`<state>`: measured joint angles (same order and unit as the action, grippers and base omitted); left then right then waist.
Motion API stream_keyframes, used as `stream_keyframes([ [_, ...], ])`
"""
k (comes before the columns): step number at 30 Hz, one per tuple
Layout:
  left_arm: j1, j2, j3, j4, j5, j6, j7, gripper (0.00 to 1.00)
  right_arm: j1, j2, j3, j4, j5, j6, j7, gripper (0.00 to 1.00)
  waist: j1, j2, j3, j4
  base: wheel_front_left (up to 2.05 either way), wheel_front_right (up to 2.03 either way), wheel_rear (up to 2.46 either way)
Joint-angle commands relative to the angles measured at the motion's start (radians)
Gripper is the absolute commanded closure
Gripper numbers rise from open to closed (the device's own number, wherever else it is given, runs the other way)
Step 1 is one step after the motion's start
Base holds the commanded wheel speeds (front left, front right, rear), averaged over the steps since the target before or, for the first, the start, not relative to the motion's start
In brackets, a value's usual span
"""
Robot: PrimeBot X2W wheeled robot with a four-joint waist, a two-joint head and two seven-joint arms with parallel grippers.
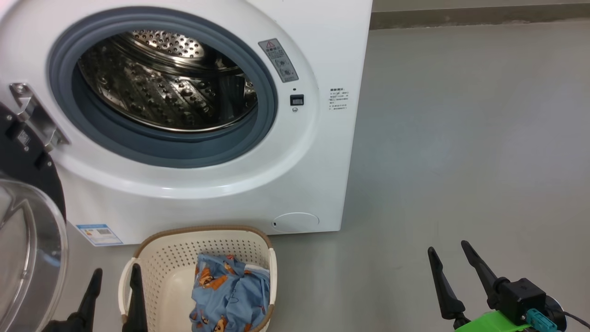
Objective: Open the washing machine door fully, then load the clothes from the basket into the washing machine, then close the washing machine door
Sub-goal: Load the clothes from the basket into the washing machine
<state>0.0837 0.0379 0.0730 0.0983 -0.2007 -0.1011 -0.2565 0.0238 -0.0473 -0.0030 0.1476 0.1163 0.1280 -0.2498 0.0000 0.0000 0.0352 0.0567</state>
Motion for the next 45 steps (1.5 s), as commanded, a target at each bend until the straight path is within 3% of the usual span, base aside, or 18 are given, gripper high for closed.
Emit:
stream_keyframes([
  [1, -0.042, 0.012, 0.036, -0.022, -0.004, 0.007, -0.005, 0.00, -0.028, -0.003, 0.025, -0.019, 0.004, 0.003, -0.012, 0.00, 0.0000, 0.0000, 0.003, 0.002, 0.78, -0.78, 0.00],
  [30, -0.034, 0.012, -0.012, 0.007, -0.012, -0.010, -0.005, 0.00, -0.032, -0.003, 0.031, 0.000, 0.015, 0.003, -0.012, 0.00, 0.0000, 0.0000, -0.003, 0.004, 0.06, -0.06, 0.00],
  [45, -0.094, 0.012, -0.067, 0.051, -0.034, -0.024, -0.005, 0.00, -0.071, -0.003, 0.035, -0.003, 0.017, 0.003, -0.012, 0.00, 0.0000, 0.0000, 0.125, -0.018, 0.00, 0.00, 0.00],
])
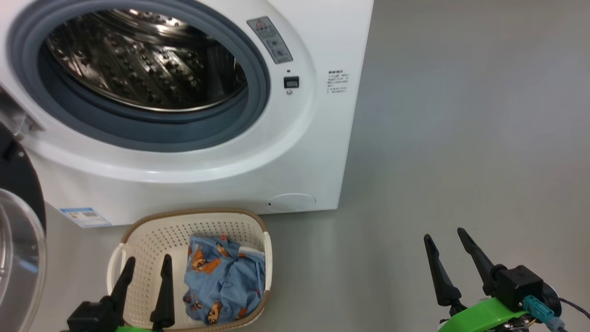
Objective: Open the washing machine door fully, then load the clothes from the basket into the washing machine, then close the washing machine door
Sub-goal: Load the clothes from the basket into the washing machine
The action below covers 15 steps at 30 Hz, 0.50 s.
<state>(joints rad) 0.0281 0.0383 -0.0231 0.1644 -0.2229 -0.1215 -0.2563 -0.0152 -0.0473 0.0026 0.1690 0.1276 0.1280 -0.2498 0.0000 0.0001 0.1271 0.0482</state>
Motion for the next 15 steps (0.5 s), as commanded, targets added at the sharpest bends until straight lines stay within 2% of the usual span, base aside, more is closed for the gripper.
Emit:
stream_keyframes([
  [1, -0.049, 0.012, 0.025, -0.004, -0.016, -0.005, -0.006, 0.00, -0.037, -0.003, 0.032, -0.025, 0.006, 0.003, -0.012, 0.00, 0.0000, -0.0001, 0.046, -0.013, 0.00, 0.00, 0.00],
  [15, -0.205, 0.028, -0.004, 0.124, -0.063, -0.009, -0.006, 0.00, -0.117, -0.003, 0.048, -0.051, 0.009, 0.003, -0.012, 0.00, 0.0000, -0.0001, 0.240, -0.075, 0.00, 0.00, 0.00],
])
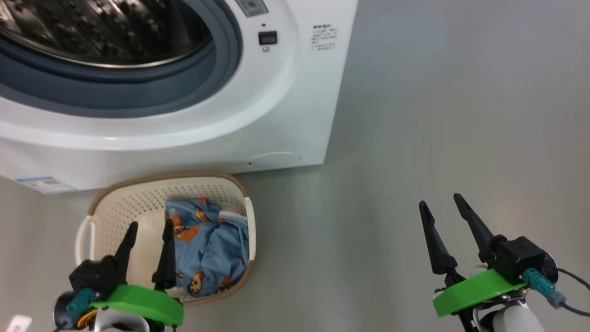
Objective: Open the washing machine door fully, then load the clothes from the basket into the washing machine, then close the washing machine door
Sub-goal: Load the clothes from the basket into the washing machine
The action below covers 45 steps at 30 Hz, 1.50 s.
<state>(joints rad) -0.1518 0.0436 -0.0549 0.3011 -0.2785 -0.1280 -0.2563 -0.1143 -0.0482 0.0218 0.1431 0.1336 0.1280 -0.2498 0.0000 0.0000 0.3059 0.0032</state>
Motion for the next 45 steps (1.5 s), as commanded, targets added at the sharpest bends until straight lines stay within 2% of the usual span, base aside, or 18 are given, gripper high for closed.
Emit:
stream_keyframes([
  [1, -0.037, 0.028, 0.022, 0.001, -0.012, -0.002, -0.006, 0.00, -0.023, -0.002, 0.031, -0.027, 0.005, 0.003, -0.012, 0.00, 0.0000, 0.0000, 0.077, -0.035, 0.00, 0.00, 0.00],
  [16, -0.240, 0.132, -0.026, 0.183, -0.137, -0.003, -0.006, 0.00, -0.109, -0.002, 0.045, -0.077, 0.022, 0.003, -0.012, 0.00, 0.0000, 0.0000, 0.353, -0.114, 0.00, 0.00, 0.00],
  [25, -0.295, 0.181, -0.077, 0.284, -0.195, -0.003, -0.006, 0.00, -0.145, -0.002, 0.060, -0.091, 0.034, 0.003, -0.012, 0.00, 0.0000, 0.0000, 0.431, -0.132, 0.00, 0.00, 0.00],
  [45, -0.518, 0.333, -0.274, 0.646, -0.370, -0.003, 0.018, 0.00, -0.170, -0.002, 0.084, -0.114, 0.097, 0.003, -0.012, 0.00, 0.0000, 0.0000, 0.600, -0.222, 0.00, 0.00, 0.00],
])
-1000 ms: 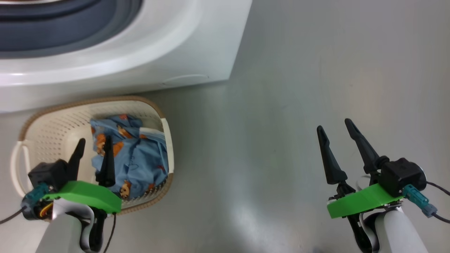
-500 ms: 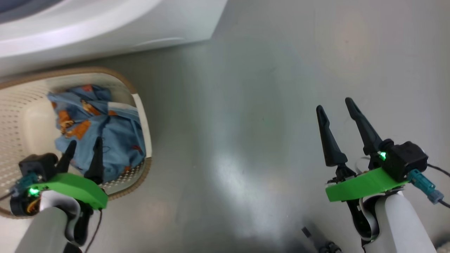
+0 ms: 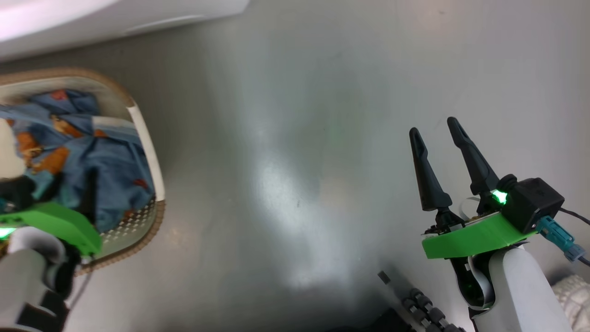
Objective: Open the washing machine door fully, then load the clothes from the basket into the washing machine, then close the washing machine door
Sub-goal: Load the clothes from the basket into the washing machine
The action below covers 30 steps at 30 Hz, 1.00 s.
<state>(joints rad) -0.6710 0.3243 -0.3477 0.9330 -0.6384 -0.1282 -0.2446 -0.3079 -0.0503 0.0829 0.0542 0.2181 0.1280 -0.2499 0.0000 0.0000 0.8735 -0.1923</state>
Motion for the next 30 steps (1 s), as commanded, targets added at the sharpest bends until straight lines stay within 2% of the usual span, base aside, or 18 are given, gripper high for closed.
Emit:
stream_keyframes([
  [1, -0.012, 0.062, 0.016, 0.032, -0.011, -0.002, 0.007, 0.00, 0.024, 0.000, 0.024, -0.026, 0.016, 0.003, -0.012, 0.00, 0.0000, 0.0000, 0.041, -0.031, 0.00, 0.00, 0.00],
  [9, -0.128, 0.109, -0.009, 0.139, -0.012, -0.002, 0.063, 0.00, 0.020, 0.000, 0.043, -0.036, 0.042, 0.003, -0.012, 0.00, 0.0000, 0.0000, 0.097, -0.066, 0.00, 0.00, 0.00],
  [14, -0.171, 0.114, -0.044, 0.168, -0.015, -0.002, 0.113, 0.00, 0.020, 0.000, 0.051, -0.041, 0.052, 0.003, -0.012, 0.00, 0.0000, 0.0000, 0.110, -0.077, 0.00, 0.00, 0.00],
  [15, -0.175, 0.111, -0.048, 0.174, -0.017, -0.002, 0.117, 0.08, 0.020, 0.000, 0.053, -0.041, 0.053, 0.003, -0.012, 0.00, 0.0000, 0.0000, 0.110, -0.078, 0.00, 0.00, 0.00],
  [16, -0.177, 0.105, -0.055, 0.179, -0.019, -0.002, 0.120, 0.60, 0.019, 0.000, 0.053, -0.040, 0.053, 0.003, -0.012, 0.00, 0.0000, 0.0000, 0.108, -0.078, 0.00, 0.00, 0.00],
  [17, -0.177, 0.105, -0.055, 0.179, -0.019, -0.002, 0.120, 0.60, 0.019, 0.000, 0.053, -0.040, 0.053, 0.003, -0.012, 0.00, 0.0000, 0.0000, 0.108, -0.078, 0.00, 0.00, 0.00],
  [18, -0.178, 0.097, -0.063, 0.180, -0.021, -0.002, 0.118, 1.00, 0.017, 0.000, 0.051, -0.040, 0.053, 0.003, -0.012, 0.00, 0.0000, 0.0000, 0.105, -0.076, 0.00, 0.00, 0.00],
  [30, -0.104, -0.055, -0.123, 0.167, -0.038, -0.002, -0.011, 1.00, 0.020, 0.000, 0.003, -0.037, -0.013, 0.003, -0.012, 0.00, 0.0000, 0.0000, -0.029, 0.006, 0.00, 0.00, 0.00],
])
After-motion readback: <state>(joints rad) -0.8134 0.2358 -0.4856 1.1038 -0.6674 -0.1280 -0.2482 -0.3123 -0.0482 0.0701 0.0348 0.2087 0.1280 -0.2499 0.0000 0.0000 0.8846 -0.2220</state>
